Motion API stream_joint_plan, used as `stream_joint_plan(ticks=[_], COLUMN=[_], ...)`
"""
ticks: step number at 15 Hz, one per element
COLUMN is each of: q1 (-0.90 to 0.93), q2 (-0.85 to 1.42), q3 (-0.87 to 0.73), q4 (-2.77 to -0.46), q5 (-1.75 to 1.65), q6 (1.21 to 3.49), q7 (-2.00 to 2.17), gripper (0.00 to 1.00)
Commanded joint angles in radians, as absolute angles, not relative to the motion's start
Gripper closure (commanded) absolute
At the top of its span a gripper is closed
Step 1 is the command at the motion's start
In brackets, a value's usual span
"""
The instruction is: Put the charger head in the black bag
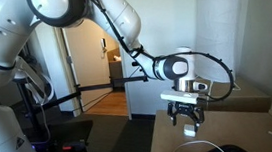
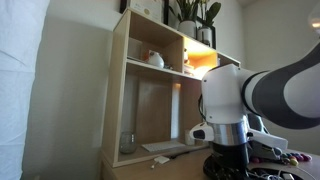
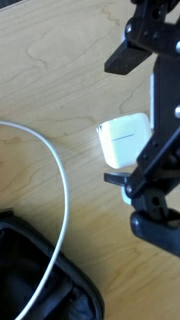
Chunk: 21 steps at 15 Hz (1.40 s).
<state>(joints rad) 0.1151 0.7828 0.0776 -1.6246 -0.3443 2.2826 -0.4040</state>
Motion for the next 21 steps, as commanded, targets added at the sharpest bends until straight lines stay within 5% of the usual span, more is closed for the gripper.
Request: stream_joint_plan(ticks=[1, 17, 18, 21], q1=[0.138, 0.060, 0.062, 0.060], q2=[0.790, 0.881, 0.883, 0.885], q3=[0.055, 0.137, 0.132, 0.131], q4=[-1.593, -1.489, -1.485, -1.476], q5=[-0.380, -0.297, -0.290, -0.271], q6=[2.296, 2.293, 2.290, 2.293], q7=[-0.377, -0.582, -0.569, -0.563], gripper=[0.00, 0.00, 0.25, 0.42])
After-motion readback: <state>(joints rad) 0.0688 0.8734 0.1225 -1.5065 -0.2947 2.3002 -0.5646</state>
